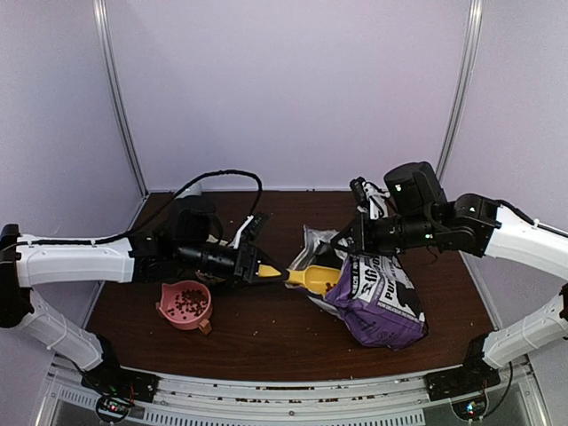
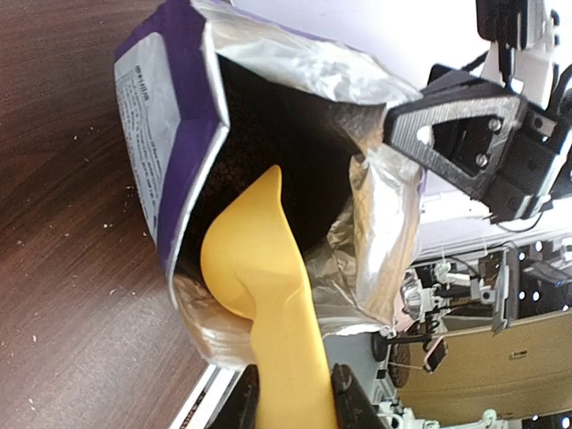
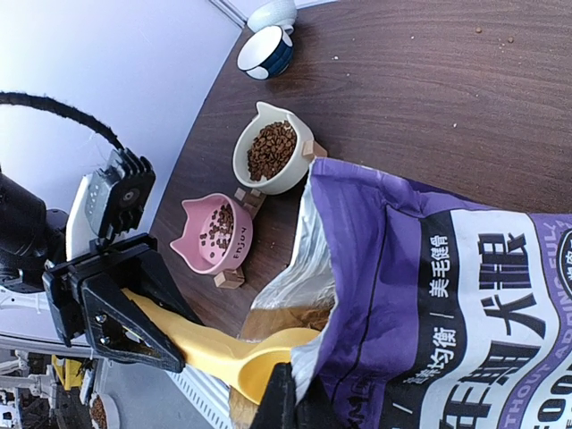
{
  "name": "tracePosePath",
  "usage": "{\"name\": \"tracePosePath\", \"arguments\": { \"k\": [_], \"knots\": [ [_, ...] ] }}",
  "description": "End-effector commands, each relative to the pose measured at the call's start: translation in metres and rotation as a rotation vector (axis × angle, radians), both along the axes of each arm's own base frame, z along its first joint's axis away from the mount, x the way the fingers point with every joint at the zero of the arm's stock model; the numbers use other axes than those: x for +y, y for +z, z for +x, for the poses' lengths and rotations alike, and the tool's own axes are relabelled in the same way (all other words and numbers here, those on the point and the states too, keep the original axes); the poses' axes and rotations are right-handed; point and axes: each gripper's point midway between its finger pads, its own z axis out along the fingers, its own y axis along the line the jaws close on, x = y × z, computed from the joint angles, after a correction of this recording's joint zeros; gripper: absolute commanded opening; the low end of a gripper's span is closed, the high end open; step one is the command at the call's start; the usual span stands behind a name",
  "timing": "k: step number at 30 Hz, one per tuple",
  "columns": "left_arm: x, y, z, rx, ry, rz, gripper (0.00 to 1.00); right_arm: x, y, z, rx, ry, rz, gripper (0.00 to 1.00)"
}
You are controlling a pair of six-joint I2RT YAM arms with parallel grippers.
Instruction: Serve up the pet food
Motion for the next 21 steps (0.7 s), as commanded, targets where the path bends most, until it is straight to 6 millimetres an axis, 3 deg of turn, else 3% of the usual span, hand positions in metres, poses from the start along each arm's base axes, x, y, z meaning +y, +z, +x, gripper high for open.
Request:
{"name": "tracePosePath", "arguments": {
  "k": [1, 13, 21],
  "knots": [
    [0.009, 0.032, 0.011, 0.043, 0.075, -0.142, 0.0, 0.0, 0.034, 0.011, -0.089, -0.041, 0.094, 0.0],
    [0.035, 0.061, 0.015, -0.002, 0.129, -0.287, 0.0, -0.002, 0.037, 0.012, -0.094, -0.05, 0.101, 0.0],
    [0.049, 0.061, 0.009, 0.013, 0.145, -0.335, 0.0, -0.007, 0.042, 0.014, -0.103, -0.072, 0.114, 0.0]
  ]
}}
